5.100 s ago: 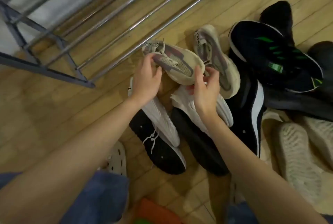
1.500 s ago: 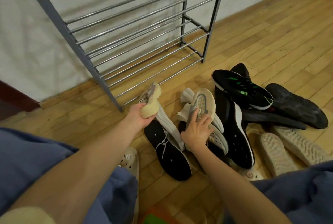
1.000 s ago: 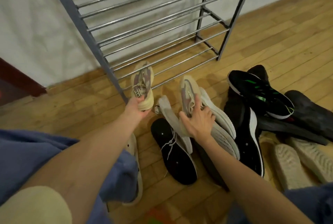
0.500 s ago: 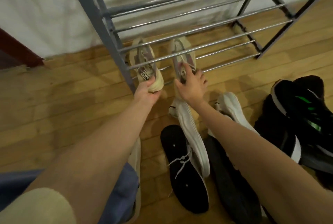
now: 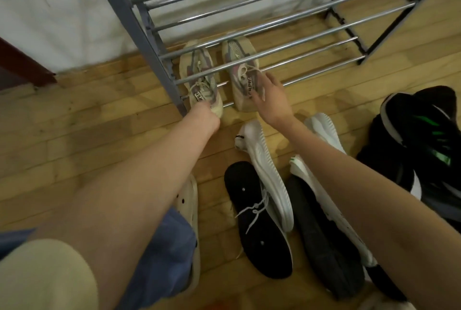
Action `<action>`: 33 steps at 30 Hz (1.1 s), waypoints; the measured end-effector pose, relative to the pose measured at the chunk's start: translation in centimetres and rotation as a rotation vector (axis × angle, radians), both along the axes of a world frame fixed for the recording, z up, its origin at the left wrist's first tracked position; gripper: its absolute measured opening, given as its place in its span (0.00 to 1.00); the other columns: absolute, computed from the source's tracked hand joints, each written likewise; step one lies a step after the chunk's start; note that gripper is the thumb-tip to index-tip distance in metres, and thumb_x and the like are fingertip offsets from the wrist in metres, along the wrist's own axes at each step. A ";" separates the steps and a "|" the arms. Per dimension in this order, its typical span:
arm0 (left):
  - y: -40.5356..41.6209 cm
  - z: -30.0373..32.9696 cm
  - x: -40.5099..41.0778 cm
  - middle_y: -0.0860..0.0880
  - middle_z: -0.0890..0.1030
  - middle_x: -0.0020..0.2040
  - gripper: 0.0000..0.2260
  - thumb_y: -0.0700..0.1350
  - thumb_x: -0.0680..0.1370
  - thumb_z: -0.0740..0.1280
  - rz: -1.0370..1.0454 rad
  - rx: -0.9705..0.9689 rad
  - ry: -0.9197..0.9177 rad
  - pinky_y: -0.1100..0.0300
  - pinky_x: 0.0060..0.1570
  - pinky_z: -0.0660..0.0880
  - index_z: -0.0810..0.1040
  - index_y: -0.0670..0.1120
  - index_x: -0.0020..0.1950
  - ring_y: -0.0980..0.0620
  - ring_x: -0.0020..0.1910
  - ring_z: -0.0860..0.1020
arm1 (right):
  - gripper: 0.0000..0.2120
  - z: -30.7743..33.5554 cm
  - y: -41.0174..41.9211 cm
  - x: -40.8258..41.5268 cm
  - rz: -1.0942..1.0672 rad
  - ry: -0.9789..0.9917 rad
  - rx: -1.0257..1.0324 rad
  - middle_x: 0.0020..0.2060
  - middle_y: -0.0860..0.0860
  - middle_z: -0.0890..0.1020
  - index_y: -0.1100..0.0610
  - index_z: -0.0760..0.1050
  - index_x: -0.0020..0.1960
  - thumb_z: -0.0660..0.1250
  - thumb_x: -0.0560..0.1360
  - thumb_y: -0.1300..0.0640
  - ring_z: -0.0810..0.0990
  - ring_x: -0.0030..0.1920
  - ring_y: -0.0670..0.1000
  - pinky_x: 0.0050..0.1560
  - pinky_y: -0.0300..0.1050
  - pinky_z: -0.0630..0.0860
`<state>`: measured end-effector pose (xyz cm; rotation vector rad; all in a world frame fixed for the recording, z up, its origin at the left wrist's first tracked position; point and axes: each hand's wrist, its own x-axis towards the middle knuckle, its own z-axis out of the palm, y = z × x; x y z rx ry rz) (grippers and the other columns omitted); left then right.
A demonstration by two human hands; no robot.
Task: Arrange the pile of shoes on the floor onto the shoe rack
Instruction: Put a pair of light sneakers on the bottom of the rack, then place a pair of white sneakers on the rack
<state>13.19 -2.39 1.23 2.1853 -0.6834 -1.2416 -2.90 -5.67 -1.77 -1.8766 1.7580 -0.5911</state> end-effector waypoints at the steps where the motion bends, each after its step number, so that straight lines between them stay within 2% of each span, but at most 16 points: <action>1: 0.3 0.4 -0.2 0.40 0.76 0.53 0.19 0.38 0.76 0.65 -0.045 0.059 -0.015 0.51 0.58 0.72 0.74 0.43 0.67 0.42 0.61 0.77 | 0.22 0.3 1.5 -0.8 -0.002 0.006 0.006 0.68 0.58 0.69 0.58 0.65 0.72 0.60 0.79 0.55 0.70 0.67 0.60 0.66 0.52 0.69; 2: 0.7 0.4 -0.6 0.42 0.76 0.51 0.17 0.38 0.75 0.66 -0.123 0.094 -0.032 0.50 0.56 0.74 0.75 0.42 0.65 0.41 0.59 0.77 | 0.22 0.6 3.1 -1.7 -0.015 0.006 0.022 0.67 0.59 0.70 0.59 0.66 0.72 0.60 0.80 0.54 0.71 0.66 0.60 0.65 0.52 0.69; 5: 1.9 1.1 -2.5 0.43 0.81 0.53 0.11 0.40 0.77 0.64 0.168 0.148 0.248 0.54 0.46 0.76 0.76 0.40 0.59 0.45 0.51 0.78 | 0.25 1.0 8.5 -3.8 -0.076 0.016 0.131 0.65 0.58 0.71 0.59 0.66 0.70 0.62 0.78 0.46 0.71 0.65 0.59 0.63 0.52 0.70; 6: 2.5 1.2 -3.0 0.44 0.82 0.47 0.07 0.40 0.79 0.61 0.200 0.172 0.312 0.60 0.38 0.76 0.75 0.39 0.54 0.48 0.44 0.77 | 0.28 1.1 10.4 -4.2 -0.076 0.047 0.172 0.64 0.57 0.71 0.59 0.66 0.70 0.62 0.77 0.42 0.72 0.64 0.58 0.62 0.51 0.71; 7: 3.0 1.5 -3.5 0.46 0.81 0.39 0.06 0.40 0.80 0.58 0.099 0.152 0.289 0.62 0.31 0.74 0.74 0.40 0.50 0.51 0.37 0.73 | 0.31 1.1 12.2 -4.5 -0.051 0.103 0.198 0.63 0.57 0.71 0.59 0.66 0.70 0.62 0.76 0.39 0.72 0.63 0.57 0.60 0.51 0.71; 8: 3.2 1.4 -4.0 0.48 0.76 0.36 0.07 0.40 0.81 0.56 0.017 0.137 0.278 0.63 0.27 0.71 0.73 0.41 0.51 0.53 0.34 0.70 | 0.34 1.2 14.1 -4.5 0.002 0.182 0.210 0.62 0.56 0.72 0.59 0.65 0.70 0.61 0.75 0.36 0.72 0.62 0.56 0.58 0.50 0.71; 9: 3.5 1.7 -4.4 0.48 0.73 0.37 0.09 0.41 0.81 0.56 -0.037 0.122 0.281 0.62 0.25 0.69 0.73 0.41 0.57 0.54 0.33 0.69 | 0.36 1.2 15.7 -4.3 0.068 0.267 0.222 0.61 0.56 0.72 0.59 0.64 0.70 0.60 0.74 0.34 0.73 0.62 0.56 0.57 0.50 0.72; 11: 3.7 2.1 -4.7 0.47 0.73 0.42 0.16 0.40 0.80 0.58 -0.147 0.070 0.192 0.62 0.26 0.71 0.69 0.40 0.67 0.53 0.35 0.71 | 0.38 1.0 18.1 -3.6 0.176 0.356 0.289 0.64 0.57 0.71 0.61 0.58 0.74 0.62 0.74 0.36 0.71 0.65 0.58 0.60 0.50 0.71; 13: 3.6 3.1 -4.6 0.45 0.77 0.49 0.16 0.39 0.79 0.61 -0.207 0.029 0.152 0.60 0.36 0.75 0.71 0.38 0.67 0.50 0.44 0.76 | 0.35 1.0 18.8 -3.2 0.168 0.314 0.376 0.65 0.59 0.72 0.63 0.53 0.76 0.63 0.77 0.48 0.72 0.65 0.60 0.59 0.51 0.72; 16: 3.0 4.2 -4.6 0.43 0.80 0.51 0.12 0.38 0.78 0.62 -0.340 -0.001 0.058 0.53 0.53 0.77 0.75 0.38 0.61 0.46 0.53 0.79 | 0.23 2.7 18.0 -4.0 -0.017 0.144 0.414 0.54 0.57 0.78 0.62 0.63 0.68 0.63 0.75 0.58 0.78 0.55 0.59 0.50 0.52 0.77; 18: 3.0 4.6 -4.6 0.42 0.81 0.52 0.10 0.39 0.77 0.63 -0.406 -0.034 -0.017 0.50 0.56 0.78 0.77 0.38 0.57 0.45 0.53 0.80 | 0.18 4.8 17.0 -5.2 -0.235 -0.088 0.419 0.50 0.56 0.78 0.62 0.68 0.62 0.66 0.74 0.59 0.79 0.53 0.57 0.50 0.51 0.77; 20: 3.2 4.8 -4.8 0.42 0.80 0.56 0.12 0.42 0.77 0.63 -0.439 -0.050 -0.042 0.48 0.57 0.77 0.78 0.40 0.58 0.44 0.53 0.79 | 0.17 6.9 15.6 -6.7 -0.454 -0.327 0.420 0.52 0.60 0.80 0.66 0.72 0.60 0.67 0.73 0.61 0.79 0.54 0.58 0.53 0.55 0.77; 22: 3.9 5.5 -5.4 0.42 0.79 0.61 0.16 0.45 0.78 0.64 -0.444 -0.047 0.019 0.49 0.61 0.75 0.75 0.41 0.65 0.44 0.58 0.77 | 0.16 8.6 14.4 -8.4 -0.593 -0.514 0.434 0.55 0.63 0.79 0.66 0.74 0.59 0.69 0.72 0.63 0.80 0.55 0.60 0.57 0.59 0.78; 27: 4.6 6.6 -7.0 0.46 0.74 0.66 0.24 0.54 0.79 0.62 -0.474 -0.078 0.127 0.53 0.64 0.71 0.69 0.44 0.72 0.45 0.64 0.73 | 0.16 10.1 13.6 -12.4 -0.630 -0.783 0.485 0.51 0.58 0.83 0.63 0.77 0.61 0.70 0.73 0.64 0.83 0.44 0.53 0.38 0.41 0.82; 31: 3.8 6.5 -6.7 0.45 0.75 0.68 0.39 0.68 0.69 0.62 -0.511 -0.060 0.258 0.45 0.65 0.70 0.67 0.47 0.73 0.45 0.63 0.74 | 0.19 10.5 14.5 -14.9 -0.489 -0.937 0.684 0.56 0.58 0.83 0.61 0.75 0.65 0.69 0.75 0.60 0.83 0.54 0.58 0.52 0.48 0.80; 33: 3.8 6.7 -6.6 0.44 0.80 0.60 0.33 0.68 0.72 0.61 -0.493 -0.061 0.334 0.46 0.59 0.75 0.74 0.47 0.67 0.46 0.56 0.79 | 0.17 11.0 15.0 -15.4 -0.408 -0.993 0.780 0.58 0.57 0.82 0.59 0.74 0.65 0.67 0.76 0.59 0.83 0.54 0.56 0.52 0.48 0.80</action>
